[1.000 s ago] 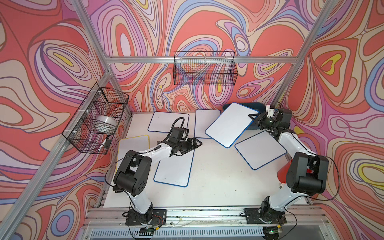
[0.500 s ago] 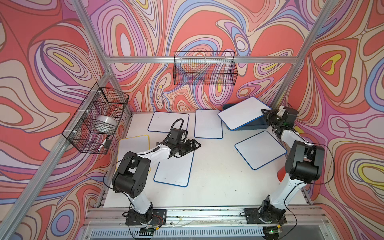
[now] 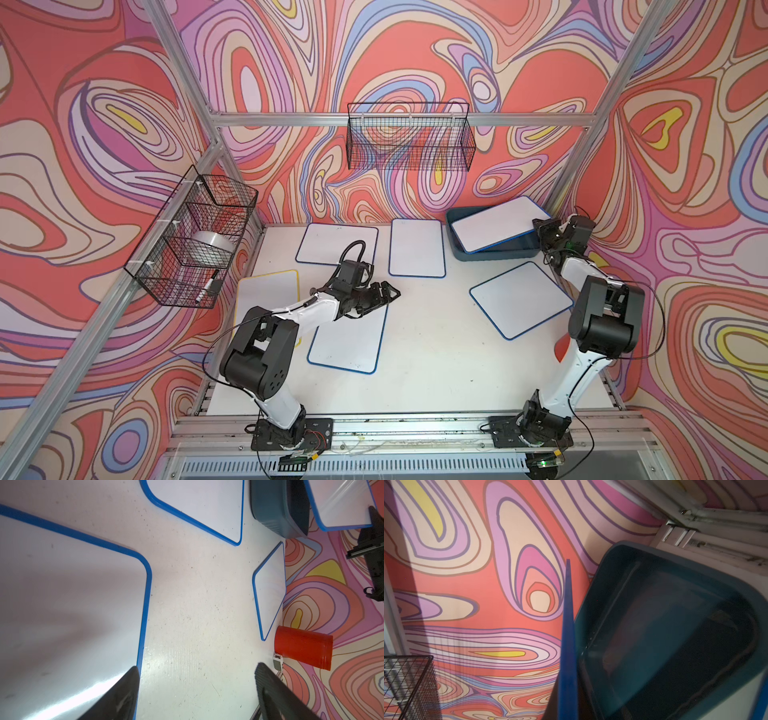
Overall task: Put the whiteboard into the storage box
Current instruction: Place the whiteboard in the storage box.
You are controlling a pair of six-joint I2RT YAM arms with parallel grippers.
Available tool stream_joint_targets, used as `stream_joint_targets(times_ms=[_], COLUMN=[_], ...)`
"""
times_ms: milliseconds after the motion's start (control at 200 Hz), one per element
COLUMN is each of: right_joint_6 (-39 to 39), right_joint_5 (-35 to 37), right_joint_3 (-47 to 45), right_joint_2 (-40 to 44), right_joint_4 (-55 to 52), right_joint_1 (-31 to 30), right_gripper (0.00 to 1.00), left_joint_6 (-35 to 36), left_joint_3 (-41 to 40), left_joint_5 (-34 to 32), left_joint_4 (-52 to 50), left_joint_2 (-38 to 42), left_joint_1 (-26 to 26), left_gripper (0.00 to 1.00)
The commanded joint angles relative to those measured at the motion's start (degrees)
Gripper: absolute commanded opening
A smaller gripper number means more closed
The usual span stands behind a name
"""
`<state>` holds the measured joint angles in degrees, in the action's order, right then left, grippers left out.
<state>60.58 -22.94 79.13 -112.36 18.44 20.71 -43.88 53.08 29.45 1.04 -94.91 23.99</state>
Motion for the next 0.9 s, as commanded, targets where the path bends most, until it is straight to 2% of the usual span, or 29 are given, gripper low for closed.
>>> stream_joint_targets(times_ms=[0,225,401,897], right_joint_6=[-0.50,-0.99,-2.84,-9.73], right_joint_5=[1.85,1.33,-0.76,-4.25], right_joint_3=[3.67,6.65,8.61,11.52], right_joint_2=[-1.04,-4.63,-6.97,-8.39], right_joint_4=[3.70,3.01,1.39,-6.46], right_joint_1=[0.26,0.21,-0.14,-1.56], right_gripper=[0.00,0.00,0.01,0.31], left_joint_6=[0.38,-0.20,0.37,-0.50], left_joint_3=[-1.21,-1.24,-0.87,-2.39], left_joint_5=[-0.83,0.42,-0.96,-2.68], left_joint_4=[-0.37,0.09,-0.97,-0.39], left_joint_2=[1.14,0.48,1.52,2.64], left_joint_1=[-0.17,-0.18,-0.17,0.35], left_gripper=[0.83,0.83,0.83,0.83])
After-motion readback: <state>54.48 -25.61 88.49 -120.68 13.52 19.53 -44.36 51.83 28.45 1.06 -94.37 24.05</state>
